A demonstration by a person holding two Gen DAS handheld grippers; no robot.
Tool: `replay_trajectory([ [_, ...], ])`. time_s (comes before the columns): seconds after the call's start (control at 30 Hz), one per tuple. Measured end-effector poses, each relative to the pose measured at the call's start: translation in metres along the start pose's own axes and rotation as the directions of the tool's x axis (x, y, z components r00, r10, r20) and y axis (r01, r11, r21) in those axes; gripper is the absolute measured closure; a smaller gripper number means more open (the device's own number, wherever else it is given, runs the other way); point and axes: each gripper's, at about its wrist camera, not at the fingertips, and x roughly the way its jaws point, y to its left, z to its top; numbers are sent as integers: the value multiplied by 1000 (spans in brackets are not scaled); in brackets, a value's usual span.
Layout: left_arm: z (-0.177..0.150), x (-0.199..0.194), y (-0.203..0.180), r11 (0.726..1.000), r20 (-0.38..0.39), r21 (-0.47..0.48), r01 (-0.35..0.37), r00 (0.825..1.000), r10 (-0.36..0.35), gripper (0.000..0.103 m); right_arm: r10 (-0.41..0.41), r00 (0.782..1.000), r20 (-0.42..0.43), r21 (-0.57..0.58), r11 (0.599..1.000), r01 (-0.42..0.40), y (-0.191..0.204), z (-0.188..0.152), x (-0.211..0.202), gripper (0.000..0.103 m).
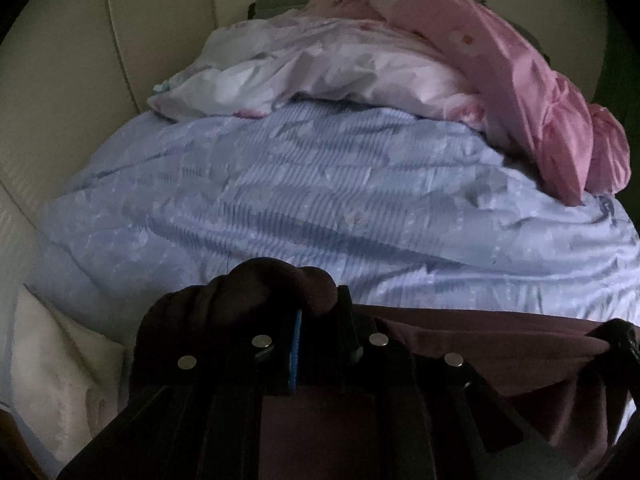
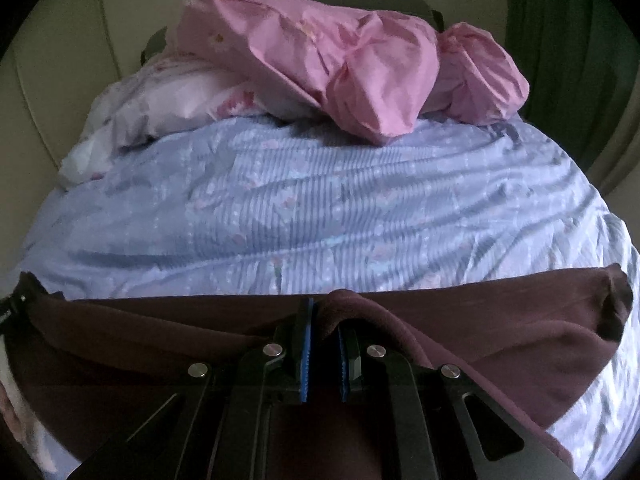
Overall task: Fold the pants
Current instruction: 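Lift the waistband with both grippers and fold it over toward the cuffs, then open both grippers and release the folded sweatpants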
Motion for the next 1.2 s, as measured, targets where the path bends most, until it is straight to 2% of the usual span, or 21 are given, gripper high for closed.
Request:
replay_trajectory([
  [0.2, -3, 10, -3, 999, -5, 32, -19, 1000, 19, 75, -55, 998, -27, -39, 998, 54, 11, -7, 18, 89],
  [0.23, -2, 8, -3, 999, -10, 30, -13, 1000, 13, 67, -61, 997, -44, -54, 997, 58, 13, -7, 19, 84],
  [0.27, 1, 4, -3, 1000, -16, 20, -1, 1000, 1, 45, -52, 997, -57, -56, 997, 49, 13, -6, 20, 76],
  [0.3, 3, -1, -2, 1000, -12, 9, 24, 1000, -24, 31, -17, 997, -72, -47, 999, 13, 13, -4, 19, 55],
  [0.33, 5, -8, -3, 998, 2, 6, 55, 999, -55, 14, 31, 997, -76, -26, 999, -33, 12, -3, 15, 40],
  [0.4, 8, -23, -5, 998, 38, 15, 61, 997, -61, 14, 104, 992, -68, 13, 995, -104, 10, 1, 4, 35],
  [0.47, 13, -38, -6, 998, 44, 25, 55, 997, -56, 12, 134, 989, -69, 24, 991, -132, 13, 5, -5, 35],
  [0.53, 15, -52, -4, 997, 26, 21, 80, 996, -81, 12, 147, 986, -75, -5, 989, -148, 19, 7, -19, 35],
  [0.67, 3, -96, 1, 991, 47, 48, 126, 991, -128, 12, 169, 984, -62, -97, 980, -174, 28, 6, -56, 35],
  [0.9, -63, -187, -24, 950, 137, 268, 160, 970, -202, 12, 213, 977, 22, -254, 946, -200, 9, -35, -155, 35],
  [1.0, -90, -216, -33, 937, 130, 287, 201, 960, -246, 10, 225, 974, 39, -287, 936, -205, -6, -54, -187, 35],
  [1.07, -108, -233, -39, 921, 111, 288, 260, 947, -302, 10, 238, 970, 47, -293, 932, -215, -18, -68, -207, 35],
  [1.2, -142, -255, -56, 911, 110, 309, 274, 941, -320, 10, 242, 967, 74, -313, 927, -208, -38, -98, -239, 35],
])
